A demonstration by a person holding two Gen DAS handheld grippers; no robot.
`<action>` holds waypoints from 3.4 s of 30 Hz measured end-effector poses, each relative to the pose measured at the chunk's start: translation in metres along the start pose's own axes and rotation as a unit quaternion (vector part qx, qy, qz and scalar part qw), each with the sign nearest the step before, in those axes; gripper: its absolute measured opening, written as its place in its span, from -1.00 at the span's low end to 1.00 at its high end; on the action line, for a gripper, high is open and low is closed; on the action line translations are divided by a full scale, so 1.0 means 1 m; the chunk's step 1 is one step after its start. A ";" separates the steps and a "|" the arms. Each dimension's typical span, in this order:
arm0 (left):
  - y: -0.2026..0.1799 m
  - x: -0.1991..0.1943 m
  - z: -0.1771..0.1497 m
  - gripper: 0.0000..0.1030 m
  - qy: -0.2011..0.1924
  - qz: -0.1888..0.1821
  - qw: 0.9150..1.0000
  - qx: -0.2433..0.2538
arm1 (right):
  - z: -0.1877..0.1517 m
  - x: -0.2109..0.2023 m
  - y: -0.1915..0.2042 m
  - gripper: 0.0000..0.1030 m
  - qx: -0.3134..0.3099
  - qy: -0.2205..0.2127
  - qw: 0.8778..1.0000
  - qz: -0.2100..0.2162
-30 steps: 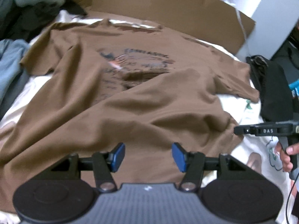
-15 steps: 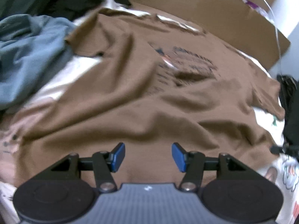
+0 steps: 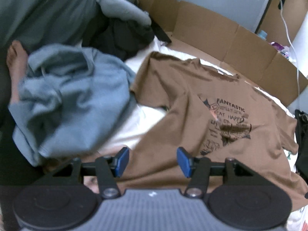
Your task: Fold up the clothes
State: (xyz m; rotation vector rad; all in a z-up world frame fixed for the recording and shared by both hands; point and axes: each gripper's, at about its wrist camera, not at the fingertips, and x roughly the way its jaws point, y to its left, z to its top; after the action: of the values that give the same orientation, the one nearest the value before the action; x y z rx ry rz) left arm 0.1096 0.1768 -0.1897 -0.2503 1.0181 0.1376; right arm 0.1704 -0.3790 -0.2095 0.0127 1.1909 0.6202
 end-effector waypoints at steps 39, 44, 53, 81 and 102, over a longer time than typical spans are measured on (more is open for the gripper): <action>0.022 -0.003 -0.018 0.12 0.041 0.000 0.997 0.072 | -0.074 -0.017 0.057 -0.91 -0.136 0.097 0.986 -0.005; 0.017 0.013 -0.028 0.13 0.068 0.014 0.993 0.092 | -0.085 -0.013 0.053 -0.91 -0.136 0.115 0.984 0.009; 0.005 0.048 -0.038 0.13 0.109 0.032 0.986 0.126 | -0.084 -0.014 0.049 -0.92 -0.164 0.147 0.975 0.016; 0.029 0.059 -0.038 0.15 0.225 0.045 0.949 0.216 | -0.081 0.025 0.004 -0.38 -0.096 0.162 0.982 0.004; 0.045 0.138 -0.067 -0.32 0.331 0.007 0.938 0.100 | -0.097 0.066 -0.027 -0.31 0.017 0.159 0.987 -0.025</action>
State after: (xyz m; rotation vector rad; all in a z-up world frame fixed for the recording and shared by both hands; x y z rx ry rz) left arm 0.1161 0.2018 -0.3472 -0.0996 1.6941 -0.0463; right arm 0.1130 -0.4011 -0.3124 -0.0898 1.5068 0.5707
